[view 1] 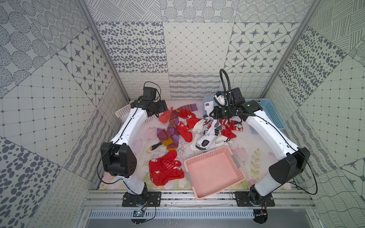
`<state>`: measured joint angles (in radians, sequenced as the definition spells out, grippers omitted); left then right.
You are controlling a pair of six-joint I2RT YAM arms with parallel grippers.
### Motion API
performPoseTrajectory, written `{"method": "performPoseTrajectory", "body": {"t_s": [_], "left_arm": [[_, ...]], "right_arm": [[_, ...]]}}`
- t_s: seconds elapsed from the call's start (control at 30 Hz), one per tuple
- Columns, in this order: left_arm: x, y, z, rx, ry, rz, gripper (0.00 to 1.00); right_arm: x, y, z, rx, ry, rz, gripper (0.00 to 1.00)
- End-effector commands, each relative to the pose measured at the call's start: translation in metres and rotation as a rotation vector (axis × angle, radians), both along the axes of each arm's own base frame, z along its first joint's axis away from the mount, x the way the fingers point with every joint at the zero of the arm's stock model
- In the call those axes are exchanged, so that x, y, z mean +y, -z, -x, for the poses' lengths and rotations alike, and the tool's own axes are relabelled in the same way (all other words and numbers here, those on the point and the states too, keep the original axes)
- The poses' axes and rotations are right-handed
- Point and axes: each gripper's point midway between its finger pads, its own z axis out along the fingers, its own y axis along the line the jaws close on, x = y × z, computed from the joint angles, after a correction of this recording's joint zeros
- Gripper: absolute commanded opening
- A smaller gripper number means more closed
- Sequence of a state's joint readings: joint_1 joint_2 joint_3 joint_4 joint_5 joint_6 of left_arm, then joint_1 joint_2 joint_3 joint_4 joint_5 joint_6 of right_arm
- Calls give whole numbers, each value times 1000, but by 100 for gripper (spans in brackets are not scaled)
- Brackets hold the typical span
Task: Sort the socks into the basket by color
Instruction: Pick up the sock from the center of the board, then place the sock in the bin.
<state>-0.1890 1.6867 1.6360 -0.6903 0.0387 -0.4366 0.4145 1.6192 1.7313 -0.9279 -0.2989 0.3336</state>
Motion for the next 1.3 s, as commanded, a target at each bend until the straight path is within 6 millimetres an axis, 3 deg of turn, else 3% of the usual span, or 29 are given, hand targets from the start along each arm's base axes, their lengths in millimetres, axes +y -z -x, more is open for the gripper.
{"method": "performPoseTrajectory", "body": {"t_s": [0.0, 0.23, 0.53, 0.97, 1.27], "left_arm": [[-24, -6, -1, -30, 70, 24, 84], [-40, -1, 3, -17, 115, 31, 84], [-46, 6, 6, 0, 140, 39, 83], [-51, 8, 5, 14, 165, 39, 83], [-51, 9, 5, 19, 169, 28, 82]], "right_arm": [[-28, -30, -18, -106, 101, 17, 0], [-104, -60, -58, -273, 364, 114, 0], [-185, -104, -76, -527, 668, 268, 0], [-239, -115, -82, -746, 824, 481, 0], [-229, -110, -92, -737, 781, 442, 0]]}}
